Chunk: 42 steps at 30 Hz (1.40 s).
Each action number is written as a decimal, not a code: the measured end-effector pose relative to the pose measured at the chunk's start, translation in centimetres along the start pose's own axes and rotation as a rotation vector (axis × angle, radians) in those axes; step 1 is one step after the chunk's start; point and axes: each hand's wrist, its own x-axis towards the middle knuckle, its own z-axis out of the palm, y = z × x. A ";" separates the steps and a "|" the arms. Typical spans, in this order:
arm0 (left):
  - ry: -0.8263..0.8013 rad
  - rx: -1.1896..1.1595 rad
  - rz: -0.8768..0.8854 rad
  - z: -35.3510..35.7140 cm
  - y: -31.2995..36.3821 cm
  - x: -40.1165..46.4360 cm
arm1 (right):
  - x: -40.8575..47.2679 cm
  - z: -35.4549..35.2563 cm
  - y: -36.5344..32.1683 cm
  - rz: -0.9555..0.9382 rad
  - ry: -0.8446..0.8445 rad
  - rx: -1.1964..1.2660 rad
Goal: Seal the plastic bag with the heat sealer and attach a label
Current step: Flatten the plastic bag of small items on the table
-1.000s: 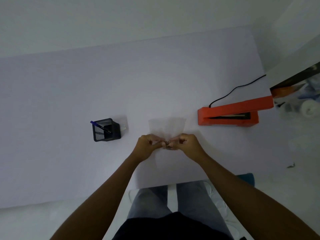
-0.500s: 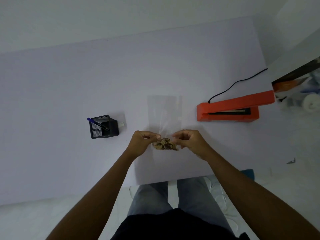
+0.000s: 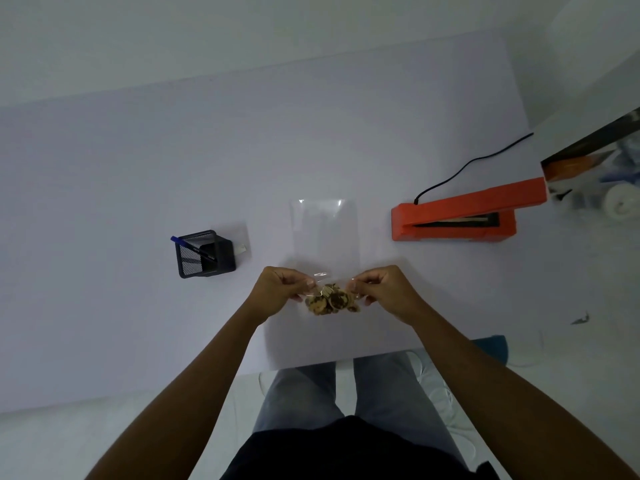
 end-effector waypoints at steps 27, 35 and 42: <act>0.274 0.430 -0.272 1.7 -1.1 1.5 | 0.6 2.8 1.6 0.411 0.175 -0.121; 0.327 0.393 -0.375 1.9 -0.5 1.9 | 0.2 2.2 1.4 0.435 0.249 -0.254; 0.372 0.305 -0.431 1.9 -0.2 1.8 | 0.0 2.1 1.6 0.430 0.249 -0.259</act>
